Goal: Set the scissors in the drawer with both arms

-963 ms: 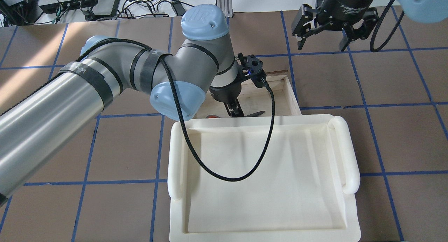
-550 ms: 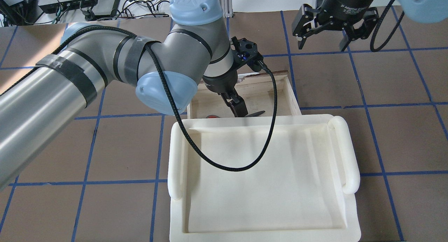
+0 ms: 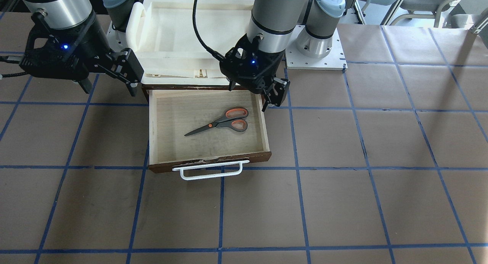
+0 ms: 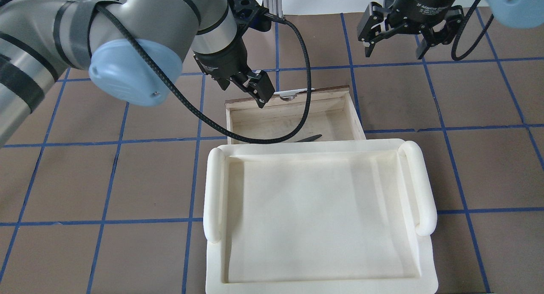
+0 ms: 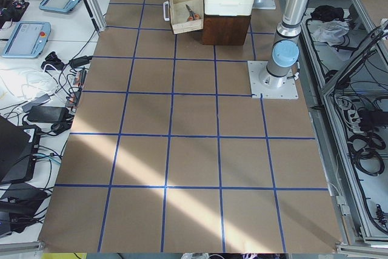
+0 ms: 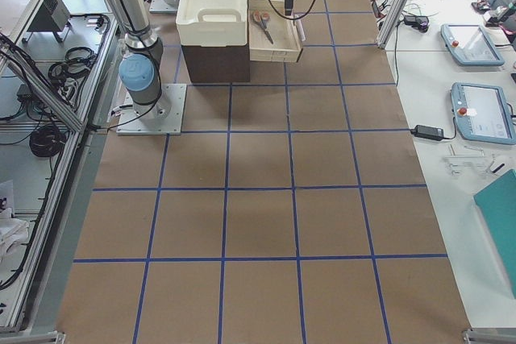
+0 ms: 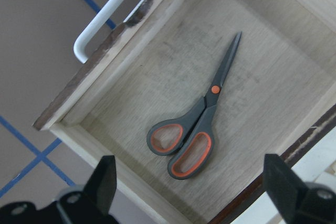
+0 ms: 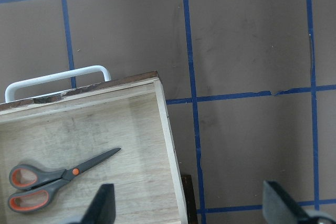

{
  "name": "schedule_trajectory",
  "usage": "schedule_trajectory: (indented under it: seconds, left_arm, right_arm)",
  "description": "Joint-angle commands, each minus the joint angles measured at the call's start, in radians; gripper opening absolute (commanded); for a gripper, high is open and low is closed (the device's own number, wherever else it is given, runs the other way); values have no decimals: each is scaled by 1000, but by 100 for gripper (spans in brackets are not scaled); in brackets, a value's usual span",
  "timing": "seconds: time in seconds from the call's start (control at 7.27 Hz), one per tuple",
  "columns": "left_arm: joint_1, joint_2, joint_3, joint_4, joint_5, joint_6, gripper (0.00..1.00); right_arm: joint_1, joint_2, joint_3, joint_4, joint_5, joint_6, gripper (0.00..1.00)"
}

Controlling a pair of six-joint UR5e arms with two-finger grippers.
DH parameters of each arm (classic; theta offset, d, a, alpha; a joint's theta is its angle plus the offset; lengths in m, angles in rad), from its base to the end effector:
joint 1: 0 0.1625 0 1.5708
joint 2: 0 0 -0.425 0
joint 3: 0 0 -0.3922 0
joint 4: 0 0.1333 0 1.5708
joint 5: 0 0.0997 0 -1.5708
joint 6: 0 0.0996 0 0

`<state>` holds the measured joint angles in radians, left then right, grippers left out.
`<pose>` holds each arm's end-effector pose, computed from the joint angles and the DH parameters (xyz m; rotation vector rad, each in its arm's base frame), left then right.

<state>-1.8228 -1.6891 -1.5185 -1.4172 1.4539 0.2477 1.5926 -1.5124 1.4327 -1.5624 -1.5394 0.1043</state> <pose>-0.2773 -0.4960 0.4688 -0.7547 -2.9260 0.1320 0.1478 -0.5192 0.5258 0.1263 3.1014 -0.1074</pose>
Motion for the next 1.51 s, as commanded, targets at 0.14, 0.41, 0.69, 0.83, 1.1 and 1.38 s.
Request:
schedule_trajectory:
  seconds: [0.14, 0.41, 0.69, 0.83, 1.1, 1.38]
  left_arm:
    - [135, 61, 12, -25, 103, -137, 100]
    - [236, 100, -6, -57, 106, -198, 100]
    - [275, 114, -34, -89, 105, -261, 100]
    - [280, 117, -60, -71, 99, -284, 100]
    - [283, 117, -72, -48, 106, -282, 100]
    - [319, 115, -78, -48, 118, -281, 100]
  right_arm:
    - [1, 0, 0, -15, -21, -12, 100]
    - [1, 0, 0, -15, -19, -14, 100]
    - [1, 0, 0, -15, -18, -15, 100]
    - [1, 0, 0, -15, -18, -15, 100]
    - [1, 1, 0, -15, -18, -14, 100]
    - [1, 0, 0, -15, -18, -11, 100]
